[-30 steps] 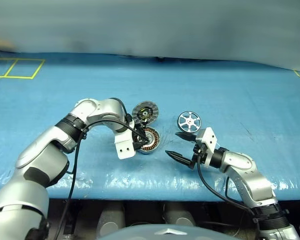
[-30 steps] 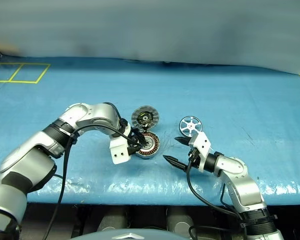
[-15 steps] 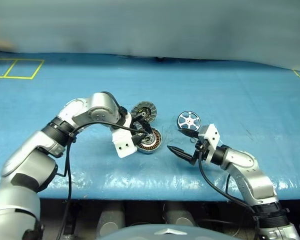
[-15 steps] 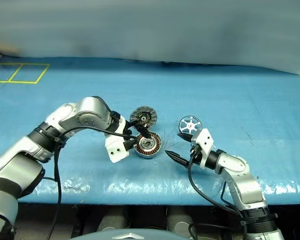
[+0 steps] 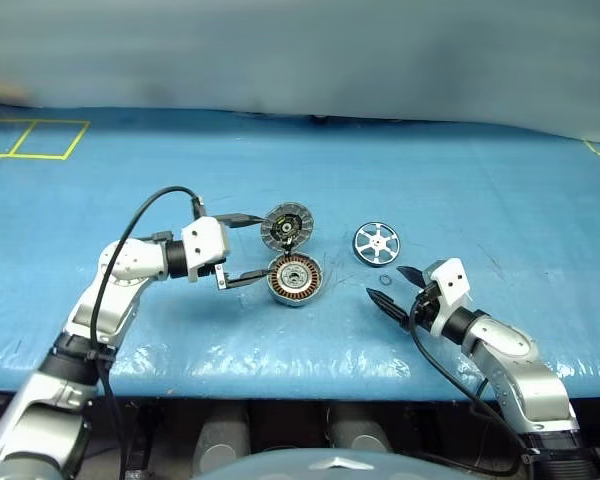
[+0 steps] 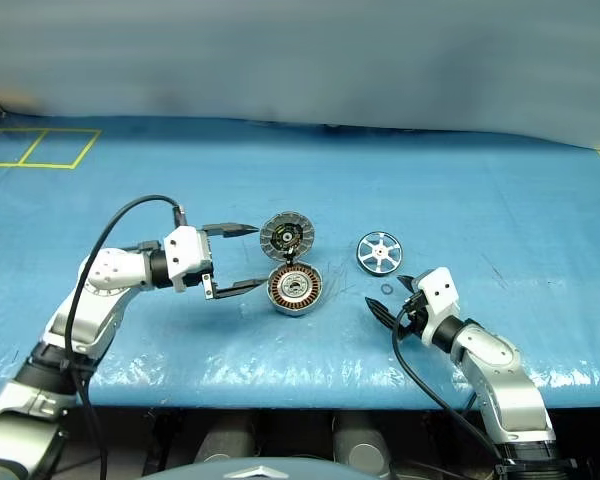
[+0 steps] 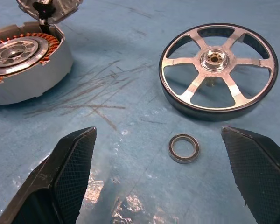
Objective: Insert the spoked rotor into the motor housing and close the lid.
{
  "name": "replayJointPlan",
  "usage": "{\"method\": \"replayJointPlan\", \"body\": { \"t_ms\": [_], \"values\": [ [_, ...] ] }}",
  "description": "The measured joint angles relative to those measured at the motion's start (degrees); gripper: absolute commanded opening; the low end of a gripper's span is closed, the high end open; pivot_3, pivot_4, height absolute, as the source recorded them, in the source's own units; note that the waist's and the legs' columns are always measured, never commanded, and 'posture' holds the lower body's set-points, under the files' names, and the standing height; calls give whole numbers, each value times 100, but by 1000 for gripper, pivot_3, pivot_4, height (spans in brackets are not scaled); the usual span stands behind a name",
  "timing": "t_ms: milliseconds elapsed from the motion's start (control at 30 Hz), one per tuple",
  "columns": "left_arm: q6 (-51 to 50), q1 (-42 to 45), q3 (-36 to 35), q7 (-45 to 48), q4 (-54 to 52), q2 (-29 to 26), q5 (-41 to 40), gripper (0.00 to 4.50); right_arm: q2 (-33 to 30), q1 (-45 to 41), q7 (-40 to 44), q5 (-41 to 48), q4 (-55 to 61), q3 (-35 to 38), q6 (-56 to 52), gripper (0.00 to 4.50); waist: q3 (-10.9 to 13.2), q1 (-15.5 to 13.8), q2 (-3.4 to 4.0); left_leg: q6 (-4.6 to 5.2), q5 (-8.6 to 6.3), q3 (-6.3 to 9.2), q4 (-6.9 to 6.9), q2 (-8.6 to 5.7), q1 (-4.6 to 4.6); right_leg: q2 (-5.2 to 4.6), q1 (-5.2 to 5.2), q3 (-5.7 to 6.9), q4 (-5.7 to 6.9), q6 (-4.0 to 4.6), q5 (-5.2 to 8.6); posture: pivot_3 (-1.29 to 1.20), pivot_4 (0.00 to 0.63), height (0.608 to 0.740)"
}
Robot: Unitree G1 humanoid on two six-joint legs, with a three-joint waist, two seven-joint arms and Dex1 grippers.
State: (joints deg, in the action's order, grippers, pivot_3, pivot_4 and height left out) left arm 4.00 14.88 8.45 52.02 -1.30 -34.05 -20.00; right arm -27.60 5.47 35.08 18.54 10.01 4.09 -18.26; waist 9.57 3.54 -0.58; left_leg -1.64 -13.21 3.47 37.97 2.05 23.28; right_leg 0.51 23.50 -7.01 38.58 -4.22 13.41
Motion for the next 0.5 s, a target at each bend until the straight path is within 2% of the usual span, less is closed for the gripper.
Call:
{"method": "replayJointPlan", "body": {
  "t_ms": [67, 167, 433, 500],
  "values": [
    [-63, -388, -123, -213, -183, 375, -189, 4455, 67, -24, -65, -35, -65, -39, -19, 4500, 0, -1, -2, -1, 0, -2, -1, 0, -11, 0, -10, -2, 1, 2, 1, 0, 150, 740],
    [-97, -784, -135, -233, -257, 587, -303, 4455, 135, -155, -193, -168, -292, -100, -54, 4500, 0, 10, -2, -2, 1, -8, -2, 0, -23, 1, -16, -6, 4, 14, 8, 0, 150, 740],
    [494, -1172, -131, -97, 176, 752, 49, 4455, 317, -466, -303, -307, -799, -108, 26, 4500, -2, 24, -5, -4, 2, -15, -7, 0, -36, 0, -23, -12, 6, 20, 12, 0, 150, 740],
    [607, -1232, -126, -62, 430, 775, 175, 4500, 324, -505, -330, -357, -879, -104, 55, 3834, -3, 29, -6, -4, 2, -15, -9, 0, -37, 0, -22, -12, 6, 21, 12, 0, 150, 740]
  ]
}}
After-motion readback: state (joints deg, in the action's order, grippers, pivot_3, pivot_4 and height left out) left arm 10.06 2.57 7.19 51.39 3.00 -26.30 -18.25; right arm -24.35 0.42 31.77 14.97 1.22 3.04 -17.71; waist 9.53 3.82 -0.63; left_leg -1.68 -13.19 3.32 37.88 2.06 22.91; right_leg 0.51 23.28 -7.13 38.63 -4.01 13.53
